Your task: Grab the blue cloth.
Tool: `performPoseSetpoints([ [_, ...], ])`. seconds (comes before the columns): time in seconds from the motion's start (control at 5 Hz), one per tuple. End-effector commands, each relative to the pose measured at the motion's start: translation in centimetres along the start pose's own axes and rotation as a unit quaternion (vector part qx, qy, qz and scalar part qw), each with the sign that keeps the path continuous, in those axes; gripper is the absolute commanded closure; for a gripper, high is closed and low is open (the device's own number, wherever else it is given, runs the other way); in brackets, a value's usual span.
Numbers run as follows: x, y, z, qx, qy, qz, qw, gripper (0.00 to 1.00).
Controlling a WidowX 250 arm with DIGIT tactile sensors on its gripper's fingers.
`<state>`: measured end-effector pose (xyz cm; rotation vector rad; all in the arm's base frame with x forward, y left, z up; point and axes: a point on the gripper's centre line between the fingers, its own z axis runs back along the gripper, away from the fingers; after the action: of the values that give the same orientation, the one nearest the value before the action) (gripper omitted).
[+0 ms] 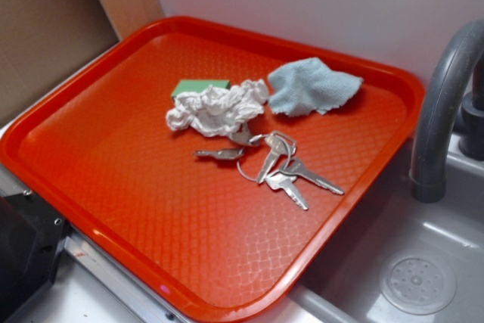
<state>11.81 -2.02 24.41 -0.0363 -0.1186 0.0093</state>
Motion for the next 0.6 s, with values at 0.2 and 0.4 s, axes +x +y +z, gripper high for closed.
performPoseSetpoints([
  [0.2,4.9,-3.2,-1.0,-0.053,-0.091,-0.072,0.992,0.00],
  [0.4,9.1,-4.7,-1.2,-0.080,-0.178,-0.096,0.976,0.00],
])
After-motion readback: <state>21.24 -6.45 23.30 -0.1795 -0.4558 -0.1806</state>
